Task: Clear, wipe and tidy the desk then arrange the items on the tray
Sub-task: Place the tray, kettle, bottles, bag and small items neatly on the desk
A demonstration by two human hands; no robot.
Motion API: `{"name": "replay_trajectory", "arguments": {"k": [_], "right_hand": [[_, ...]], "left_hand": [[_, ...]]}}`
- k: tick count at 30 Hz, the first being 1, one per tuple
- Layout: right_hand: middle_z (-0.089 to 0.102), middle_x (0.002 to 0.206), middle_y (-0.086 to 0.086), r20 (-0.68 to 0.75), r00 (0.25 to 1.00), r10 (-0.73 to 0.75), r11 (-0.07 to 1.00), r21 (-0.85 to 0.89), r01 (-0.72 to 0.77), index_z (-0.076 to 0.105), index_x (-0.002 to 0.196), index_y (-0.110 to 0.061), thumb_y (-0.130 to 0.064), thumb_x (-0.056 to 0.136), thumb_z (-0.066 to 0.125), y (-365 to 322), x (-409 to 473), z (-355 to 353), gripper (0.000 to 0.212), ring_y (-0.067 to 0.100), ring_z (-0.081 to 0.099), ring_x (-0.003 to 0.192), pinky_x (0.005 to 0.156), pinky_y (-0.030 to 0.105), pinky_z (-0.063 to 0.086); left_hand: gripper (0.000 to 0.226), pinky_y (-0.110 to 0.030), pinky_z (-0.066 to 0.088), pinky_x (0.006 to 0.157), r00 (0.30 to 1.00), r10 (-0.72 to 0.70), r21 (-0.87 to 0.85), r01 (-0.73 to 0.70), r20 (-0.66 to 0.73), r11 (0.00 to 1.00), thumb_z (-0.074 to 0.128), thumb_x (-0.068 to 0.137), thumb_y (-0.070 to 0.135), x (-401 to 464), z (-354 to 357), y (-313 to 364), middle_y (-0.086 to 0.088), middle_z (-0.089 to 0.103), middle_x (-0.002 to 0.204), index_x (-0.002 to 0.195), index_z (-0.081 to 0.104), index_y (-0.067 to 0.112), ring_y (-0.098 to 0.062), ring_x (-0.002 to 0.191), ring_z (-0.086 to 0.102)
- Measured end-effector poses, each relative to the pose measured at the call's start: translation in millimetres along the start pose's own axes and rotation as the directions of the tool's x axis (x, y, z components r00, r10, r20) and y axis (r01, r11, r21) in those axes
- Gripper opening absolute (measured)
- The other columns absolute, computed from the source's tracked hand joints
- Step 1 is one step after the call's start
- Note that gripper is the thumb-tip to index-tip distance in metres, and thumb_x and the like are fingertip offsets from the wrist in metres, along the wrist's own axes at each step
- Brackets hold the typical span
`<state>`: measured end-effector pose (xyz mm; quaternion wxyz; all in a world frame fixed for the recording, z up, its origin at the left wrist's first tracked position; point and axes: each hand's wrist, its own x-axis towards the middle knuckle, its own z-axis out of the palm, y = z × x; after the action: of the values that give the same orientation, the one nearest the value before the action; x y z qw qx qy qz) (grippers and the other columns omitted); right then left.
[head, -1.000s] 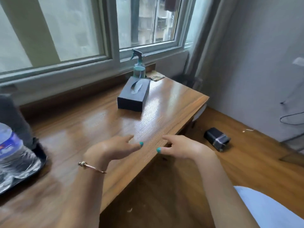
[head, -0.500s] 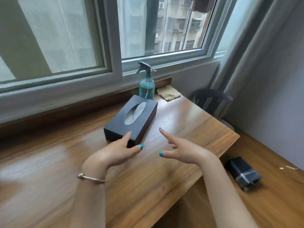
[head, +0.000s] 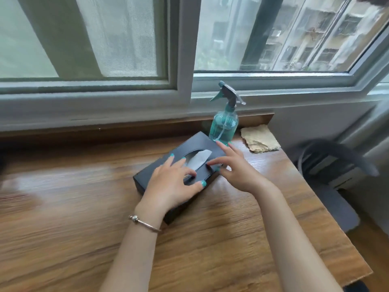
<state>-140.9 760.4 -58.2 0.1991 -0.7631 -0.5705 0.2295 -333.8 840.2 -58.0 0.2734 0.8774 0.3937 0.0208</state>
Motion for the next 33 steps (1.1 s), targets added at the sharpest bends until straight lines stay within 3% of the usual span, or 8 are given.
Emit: {"name": "replay_trajectory", "arguments": {"k": [5,12,16,19,23,26,29,33], "right_hand": [[0.032,0.149,-0.021,0.066,0.976,-0.207,0.978,-0.004,0.208,0.070,0.115,-0.027,0.015,0.087,0.039,21.8,26.8,-8.5,0.059,0.016,0.004,0.150,0.121,0.038,0.010],[0.052,0.135,-0.016,0.095,0.907,-0.409,0.912,0.064,0.405,0.064,0.127,-0.015,0.020,0.080,0.038,33.1,42.2,-11.0,0.064,0.014,0.031,0.142,0.118,0.045,0.020],[0.054,0.134,-0.012,0.004,0.917,-0.400,0.871,0.313,0.379,0.063,0.126,-0.017,0.018,0.085,0.047,39.2,34.8,-15.7,0.056,0.009,0.041,0.134,0.115,0.037,0.030],[0.054,0.137,-0.007,0.012,0.920,-0.392,0.859,0.363,0.361,0.062,0.126,-0.017,0.012,0.090,0.050,51.7,28.2,-20.2,0.048,0.008,0.042,0.134,0.113,0.028,0.032],[0.058,0.132,-0.007,0.012,0.899,-0.437,0.861,0.294,0.414,0.065,0.124,-0.011,0.011,0.089,0.056,66.6,22.5,-20.6,0.042,0.011,0.043,0.133,0.114,0.035,0.032],[0.058,0.129,-0.013,0.035,0.897,-0.441,0.865,0.281,0.415,0.065,0.121,-0.016,0.005,0.089,0.061,73.1,17.6,-16.4,0.039,0.010,0.041,0.135,0.116,0.035,0.029],[0.060,0.124,-0.014,-0.019,0.918,-0.397,0.861,0.340,0.379,0.067,0.116,-0.017,0.005,0.088,0.063,73.9,14.6,-12.5,0.036,0.006,0.044,0.132,0.114,0.025,0.031],[0.062,0.125,-0.004,-0.051,0.935,-0.351,0.863,0.369,0.344,0.069,0.115,-0.010,0.005,0.087,0.065,73.9,15.8,-12.4,0.032,0.007,0.047,0.129,0.109,0.013,0.031]], "left_hand": [[0.033,-0.036,0.007,0.117,0.995,-0.080,-0.161,0.069,-0.064,0.985,0.054,0.081,0.065,5.7,18.5,8.5,0.012,0.044,0.146,0.106,0.056,0.043,-0.009,0.147,0.011],[0.042,-0.033,0.000,0.118,0.971,-0.179,-0.254,0.135,-0.161,0.958,0.054,0.088,0.056,0.3,27.1,23.9,0.011,0.045,0.145,0.121,0.062,0.033,-0.006,0.145,0.012],[0.049,-0.030,-0.004,0.115,0.951,-0.198,-0.183,0.157,-0.237,0.971,0.051,0.090,0.055,-7.5,38.1,30.7,0.010,0.026,0.157,0.134,0.053,0.032,-0.009,0.146,0.005],[0.048,-0.023,-0.004,0.112,0.926,-0.174,-0.125,0.139,-0.334,0.982,0.051,0.093,0.049,-14.8,48.8,36.9,0.011,0.039,0.149,0.133,0.052,0.024,-0.008,0.144,0.010],[0.042,-0.009,-0.009,0.108,0.863,-0.063,-0.039,0.050,-0.501,0.998,0.048,0.094,0.040,-34.0,56.3,46.1,0.009,0.053,0.134,0.128,0.059,0.017,-0.007,0.132,0.029],[0.040,-0.019,0.015,0.113,0.867,0.001,0.046,0.026,-0.499,0.999,0.054,0.090,0.034,-45.9,62.1,50.5,0.004,0.059,0.124,0.123,0.064,0.014,-0.014,0.120,0.046],[0.019,-0.030,0.042,0.094,0.806,-0.022,0.046,0.061,-0.592,0.997,0.069,0.085,0.024,-50.7,70.9,51.1,0.004,0.060,0.110,0.102,0.073,0.018,-0.017,0.099,0.058],[0.028,-0.030,0.047,0.083,0.671,-0.200,-0.111,0.174,-0.714,0.978,0.077,0.077,0.019,-51.5,71.8,40.7,0.003,0.056,0.106,0.102,0.064,0.017,-0.017,0.097,0.053]]}}
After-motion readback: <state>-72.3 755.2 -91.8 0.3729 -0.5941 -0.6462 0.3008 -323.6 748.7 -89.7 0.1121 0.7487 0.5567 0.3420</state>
